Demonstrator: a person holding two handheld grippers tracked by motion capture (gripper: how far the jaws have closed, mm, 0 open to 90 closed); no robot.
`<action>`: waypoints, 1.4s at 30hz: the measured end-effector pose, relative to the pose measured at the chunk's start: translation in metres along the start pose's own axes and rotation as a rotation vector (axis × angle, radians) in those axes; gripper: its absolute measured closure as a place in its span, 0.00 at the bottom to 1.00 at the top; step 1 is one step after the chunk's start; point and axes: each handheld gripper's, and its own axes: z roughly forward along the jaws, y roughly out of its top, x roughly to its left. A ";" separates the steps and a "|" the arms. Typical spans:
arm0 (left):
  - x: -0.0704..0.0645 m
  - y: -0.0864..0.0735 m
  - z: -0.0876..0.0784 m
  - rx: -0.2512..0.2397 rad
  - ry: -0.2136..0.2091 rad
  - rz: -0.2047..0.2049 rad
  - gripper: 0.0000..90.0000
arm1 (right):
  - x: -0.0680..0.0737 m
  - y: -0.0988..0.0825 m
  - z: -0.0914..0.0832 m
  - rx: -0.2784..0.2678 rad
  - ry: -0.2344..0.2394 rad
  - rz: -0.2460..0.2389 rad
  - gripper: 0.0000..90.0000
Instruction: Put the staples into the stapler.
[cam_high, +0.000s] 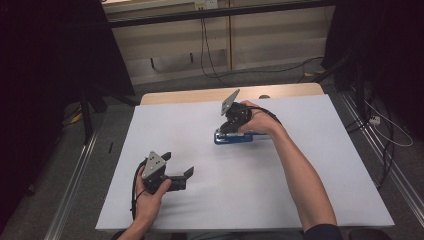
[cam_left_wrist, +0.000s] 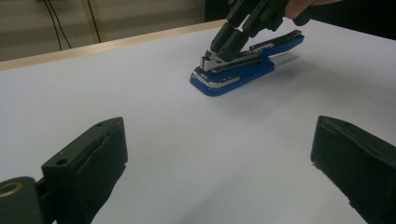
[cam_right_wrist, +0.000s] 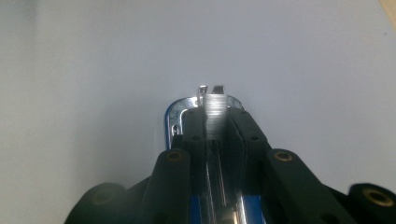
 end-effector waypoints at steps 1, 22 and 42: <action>0.000 0.000 0.000 0.001 -0.001 0.001 0.04 | 0.000 0.000 0.000 -0.001 -0.002 -0.002 0.87; 0.000 0.000 0.000 0.000 -0.002 0.001 0.04 | 0.002 0.002 0.004 -0.009 0.004 0.008 0.85; 0.000 0.000 0.000 -0.003 -0.003 -0.002 0.04 | 0.001 0.001 0.001 0.003 0.009 -0.028 0.88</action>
